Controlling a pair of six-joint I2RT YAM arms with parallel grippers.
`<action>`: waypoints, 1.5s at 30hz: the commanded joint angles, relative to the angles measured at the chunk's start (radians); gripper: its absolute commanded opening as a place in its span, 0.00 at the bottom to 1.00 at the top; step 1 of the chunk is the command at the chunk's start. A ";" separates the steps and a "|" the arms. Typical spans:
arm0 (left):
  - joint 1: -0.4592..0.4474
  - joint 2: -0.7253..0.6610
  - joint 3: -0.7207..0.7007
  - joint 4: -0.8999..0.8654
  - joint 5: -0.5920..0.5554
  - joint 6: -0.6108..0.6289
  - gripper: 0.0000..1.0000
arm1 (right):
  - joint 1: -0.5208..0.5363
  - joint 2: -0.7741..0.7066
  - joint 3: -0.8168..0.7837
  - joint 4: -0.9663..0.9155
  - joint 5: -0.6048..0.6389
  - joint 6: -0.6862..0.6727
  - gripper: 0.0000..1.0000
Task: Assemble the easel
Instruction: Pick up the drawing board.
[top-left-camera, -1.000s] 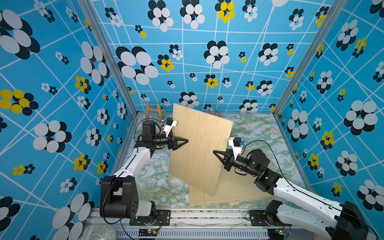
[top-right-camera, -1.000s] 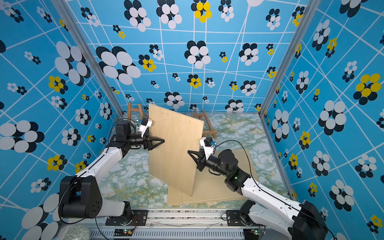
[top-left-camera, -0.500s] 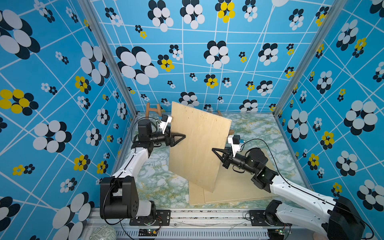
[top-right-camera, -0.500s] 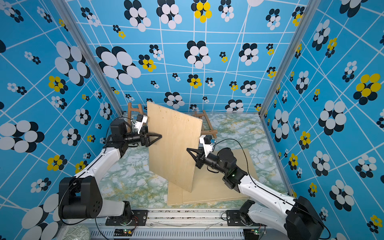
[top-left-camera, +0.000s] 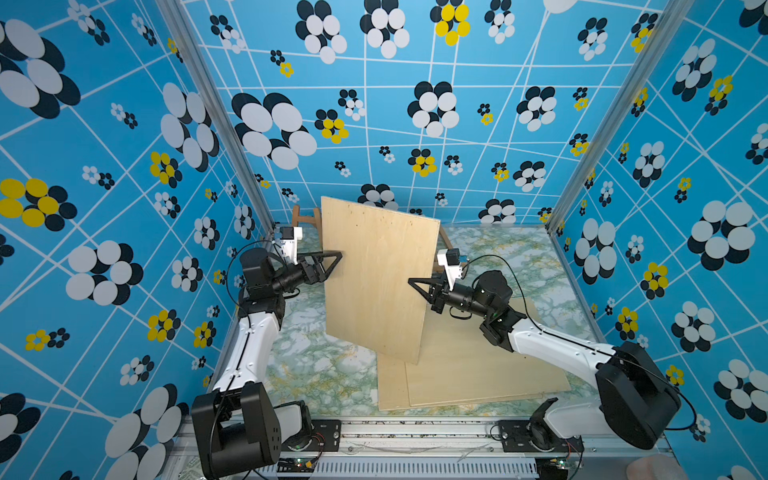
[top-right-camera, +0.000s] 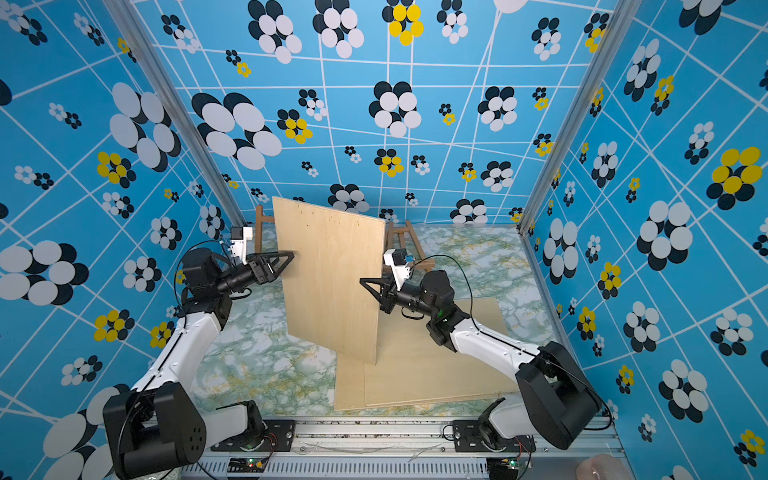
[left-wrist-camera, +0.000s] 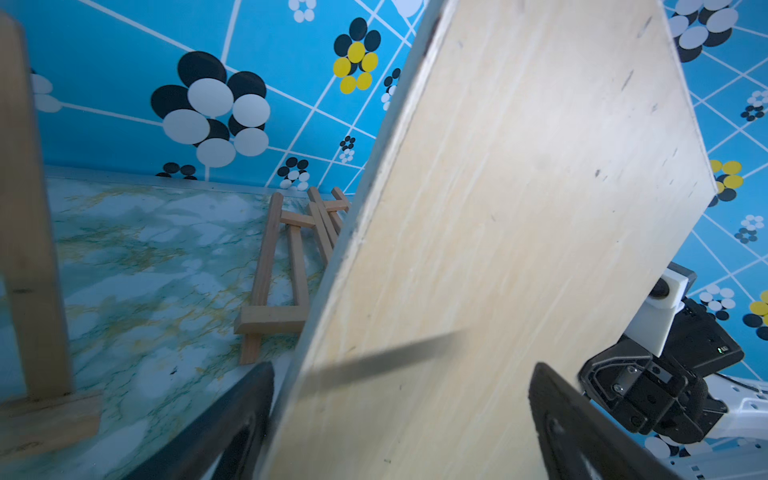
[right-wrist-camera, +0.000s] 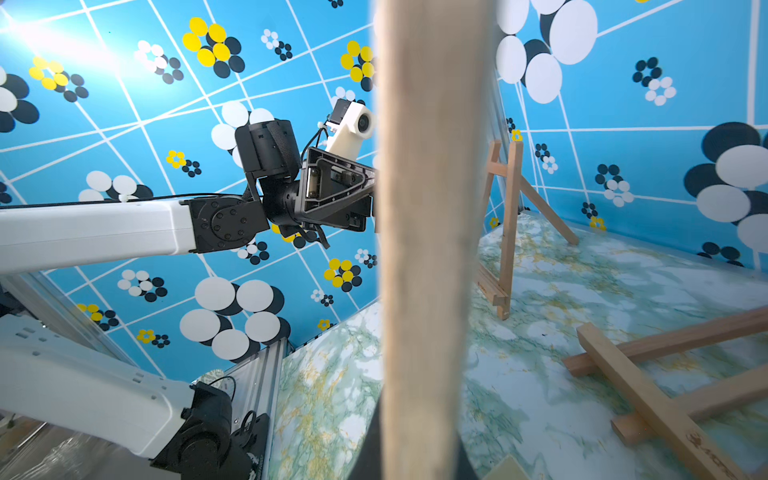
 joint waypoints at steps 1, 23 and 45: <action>0.015 -0.077 -0.045 -0.054 -0.037 -0.020 0.96 | -0.004 0.030 0.101 0.197 -0.149 0.011 0.00; 0.062 -0.222 -0.057 -0.081 -0.148 -0.108 0.94 | -0.030 0.388 0.470 0.438 -0.330 0.241 0.00; 0.032 0.012 0.322 -0.117 -0.262 -0.050 0.93 | 0.055 0.654 0.900 0.362 -0.207 0.144 0.00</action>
